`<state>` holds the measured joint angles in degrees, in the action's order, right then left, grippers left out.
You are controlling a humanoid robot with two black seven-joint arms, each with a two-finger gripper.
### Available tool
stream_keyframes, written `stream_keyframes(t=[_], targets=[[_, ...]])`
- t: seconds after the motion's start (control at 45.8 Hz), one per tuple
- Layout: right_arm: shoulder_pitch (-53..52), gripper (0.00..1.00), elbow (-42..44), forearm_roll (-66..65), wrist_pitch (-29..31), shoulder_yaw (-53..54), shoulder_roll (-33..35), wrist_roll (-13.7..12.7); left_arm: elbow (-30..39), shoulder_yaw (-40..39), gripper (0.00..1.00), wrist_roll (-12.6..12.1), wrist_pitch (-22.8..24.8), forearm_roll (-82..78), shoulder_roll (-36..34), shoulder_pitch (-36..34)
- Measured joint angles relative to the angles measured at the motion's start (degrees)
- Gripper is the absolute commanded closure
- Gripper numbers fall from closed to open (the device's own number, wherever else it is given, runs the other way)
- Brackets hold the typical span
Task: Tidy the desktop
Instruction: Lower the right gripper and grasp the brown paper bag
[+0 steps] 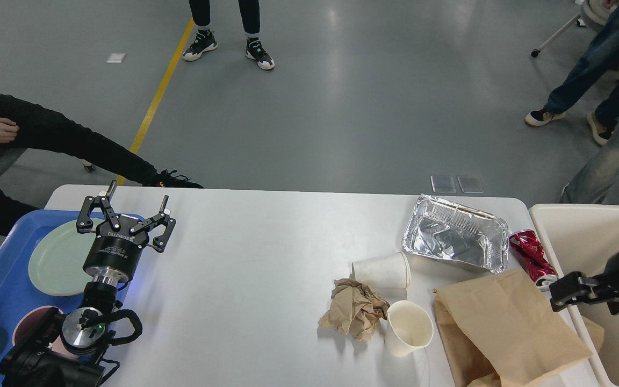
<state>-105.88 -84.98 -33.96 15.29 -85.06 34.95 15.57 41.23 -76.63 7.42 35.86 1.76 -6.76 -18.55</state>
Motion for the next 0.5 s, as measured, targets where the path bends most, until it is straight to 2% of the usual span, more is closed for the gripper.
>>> stream_keyframes(t=[0.306, 0.371, 0.502], targets=[[15.99, 0.03, 10.61, -3.97, -15.39, 0.21, 0.88, 14.78, 0.0, 0.0, 0.03, -0.01, 0.0, 0.01, 0.03, 0.0], [18.16, 0.03, 12.23, -2.79, -17.78, 0.38, 0.89, 16.23, 0.0, 0.0, 0.03, -0.02, 0.0, 0.0, 0.02, 0.0], [22.19, 0.03, 14.13, 0.29, -21.71, 0.94, 0.16, 16.91, 0.0, 0.0, 0.03, -0.03, 0.0, 0.0, 0.0, 0.0]])
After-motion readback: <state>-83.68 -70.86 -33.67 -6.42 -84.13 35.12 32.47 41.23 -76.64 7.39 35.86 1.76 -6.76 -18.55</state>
